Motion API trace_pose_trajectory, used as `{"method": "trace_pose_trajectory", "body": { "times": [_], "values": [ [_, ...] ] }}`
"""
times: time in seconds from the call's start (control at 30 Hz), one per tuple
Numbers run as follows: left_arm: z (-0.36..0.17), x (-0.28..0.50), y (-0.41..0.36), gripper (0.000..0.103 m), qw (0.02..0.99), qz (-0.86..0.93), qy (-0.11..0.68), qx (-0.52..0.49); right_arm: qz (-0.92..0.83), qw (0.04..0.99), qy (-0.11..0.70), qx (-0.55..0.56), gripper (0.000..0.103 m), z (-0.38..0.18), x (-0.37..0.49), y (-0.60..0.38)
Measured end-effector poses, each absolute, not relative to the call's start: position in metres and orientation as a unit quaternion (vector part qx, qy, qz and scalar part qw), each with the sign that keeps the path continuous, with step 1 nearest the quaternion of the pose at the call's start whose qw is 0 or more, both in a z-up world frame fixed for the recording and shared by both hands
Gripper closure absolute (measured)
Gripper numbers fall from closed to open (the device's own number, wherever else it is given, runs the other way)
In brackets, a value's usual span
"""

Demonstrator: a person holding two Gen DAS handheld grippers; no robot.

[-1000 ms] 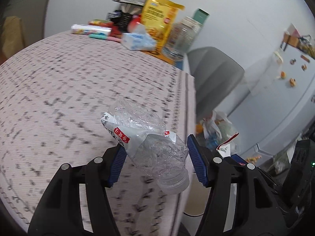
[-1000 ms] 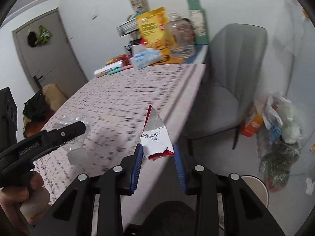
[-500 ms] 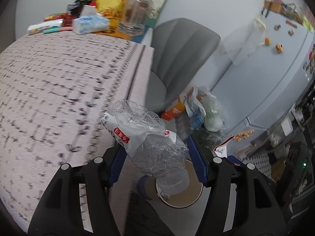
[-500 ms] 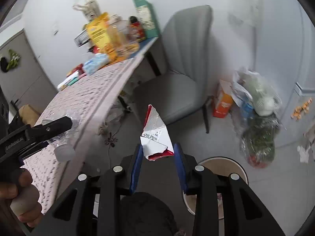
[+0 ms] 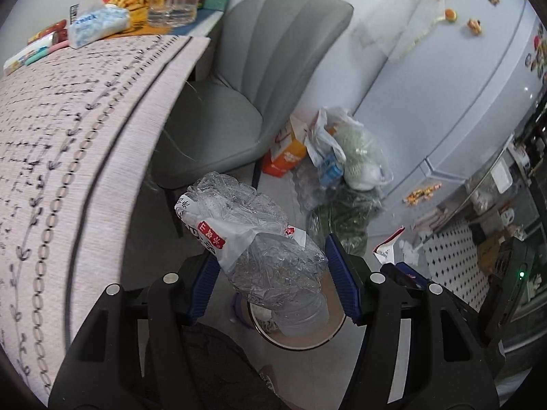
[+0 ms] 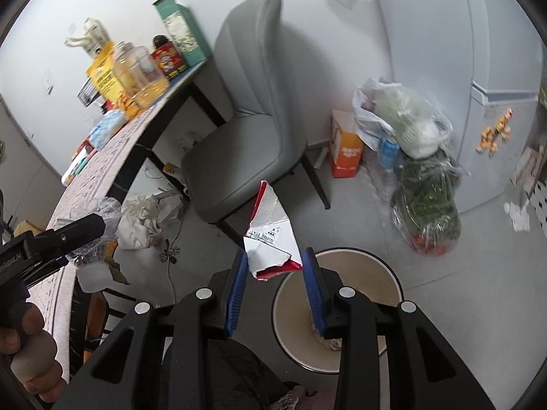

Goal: Collect trash
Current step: 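Carry both items over the bin while the right gripper opens, dropping the carton piece in, then open the left gripper to drop the plastic bottle into the bin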

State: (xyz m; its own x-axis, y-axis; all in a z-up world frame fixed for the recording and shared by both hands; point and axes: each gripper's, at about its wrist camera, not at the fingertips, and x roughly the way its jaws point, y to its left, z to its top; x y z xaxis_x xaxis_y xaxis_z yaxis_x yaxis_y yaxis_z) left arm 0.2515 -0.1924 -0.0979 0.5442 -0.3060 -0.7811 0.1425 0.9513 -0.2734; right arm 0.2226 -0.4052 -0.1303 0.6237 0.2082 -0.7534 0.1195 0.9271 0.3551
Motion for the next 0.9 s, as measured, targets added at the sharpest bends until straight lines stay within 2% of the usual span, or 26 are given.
{"method": "trace_pose_trajectory", "body": {
  "times": [0.07, 0.1, 0.13, 0.17, 0.67, 0.73, 0.77, 0.8, 0.9],
  "values": [
    [-0.102, 0.253, -0.200, 0.042, 0.871, -0.130, 0.465, -0.084, 0.031, 0.883, 0.427, 0.191, 0.067, -0.135, 0.223, -0.412],
    [-0.104, 0.254, -0.203, 0.042, 0.870, -0.131, 0.468, -0.081, 0.030, 0.885, 0.424, 0.189, 0.062, -0.137, 0.224, -0.413],
    [-0.107, 0.256, -0.207, 0.042, 0.868, -0.132, 0.473, -0.078, 0.022, 0.885, 0.423, 0.190, 0.044, -0.140, 0.224, -0.418],
    [-0.109, 0.257, -0.210, 0.042, 0.866, -0.133, 0.476, -0.076, 0.014, 0.885, 0.422, 0.197, 0.039, -0.142, 0.224, -0.424],
    [-0.151, 0.270, -0.270, 0.041, 0.823, -0.185, 0.533, -0.063, -0.052, 0.865, 0.429, 0.255, 0.039, -0.162, 0.195, -0.493],
    [-0.154, 0.272, -0.281, 0.033, 0.808, -0.211, 0.545, -0.074, -0.057, 0.864, 0.431, 0.254, 0.039, -0.163, 0.192, -0.499],
    [-0.154, 0.271, -0.284, 0.021, 0.805, -0.220, 0.545, -0.080, -0.058, 0.864, 0.431, 0.252, 0.039, -0.163, 0.191, -0.501],
    [-0.151, 0.270, -0.285, 0.014, 0.807, -0.226, 0.539, -0.086, -0.060, 0.865, 0.432, 0.250, 0.039, -0.163, 0.189, -0.503],
    [-0.145, 0.267, -0.285, 0.006, 0.814, -0.233, 0.524, -0.088, -0.064, 0.863, 0.433, 0.253, 0.039, -0.164, 0.186, -0.507]
  ]
}}
